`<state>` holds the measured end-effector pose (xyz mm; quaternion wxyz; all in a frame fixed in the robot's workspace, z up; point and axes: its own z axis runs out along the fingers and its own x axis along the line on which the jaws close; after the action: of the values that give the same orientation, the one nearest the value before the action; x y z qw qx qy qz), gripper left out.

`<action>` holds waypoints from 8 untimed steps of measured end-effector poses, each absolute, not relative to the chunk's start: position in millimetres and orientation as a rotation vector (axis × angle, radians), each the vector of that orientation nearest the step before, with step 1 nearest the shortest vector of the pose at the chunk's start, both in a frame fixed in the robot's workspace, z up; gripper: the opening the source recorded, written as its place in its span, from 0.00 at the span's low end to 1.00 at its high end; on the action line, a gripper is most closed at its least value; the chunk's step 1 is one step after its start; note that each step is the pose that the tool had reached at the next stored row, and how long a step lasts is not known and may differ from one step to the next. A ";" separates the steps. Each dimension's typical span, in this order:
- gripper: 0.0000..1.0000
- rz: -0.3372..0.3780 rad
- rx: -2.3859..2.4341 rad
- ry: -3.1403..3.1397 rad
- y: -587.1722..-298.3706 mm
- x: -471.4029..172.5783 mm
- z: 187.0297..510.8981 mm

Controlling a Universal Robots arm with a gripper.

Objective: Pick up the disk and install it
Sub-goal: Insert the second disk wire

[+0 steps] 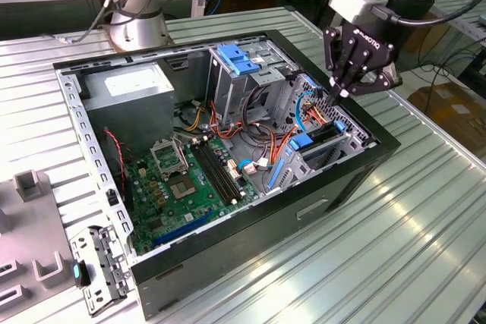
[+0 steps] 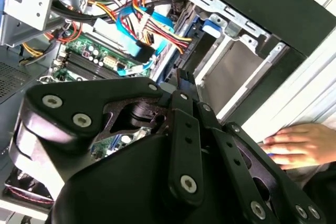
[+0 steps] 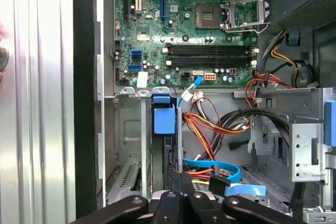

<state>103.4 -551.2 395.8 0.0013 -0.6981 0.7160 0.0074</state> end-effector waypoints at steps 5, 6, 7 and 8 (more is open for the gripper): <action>0.11 0.004 -2.205 2.262 -527.1 103.4 398.4; 0.11 0.003 -2.206 2.263 -524.4 103.4 398.3; 0.11 0.001 -2.208 2.265 -520.9 103.5 398.3; 0.11 0.000 -2.208 2.265 -519.2 103.6 398.3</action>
<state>103.6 -519.2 398.3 -0.0110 -0.6980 0.7160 -0.0001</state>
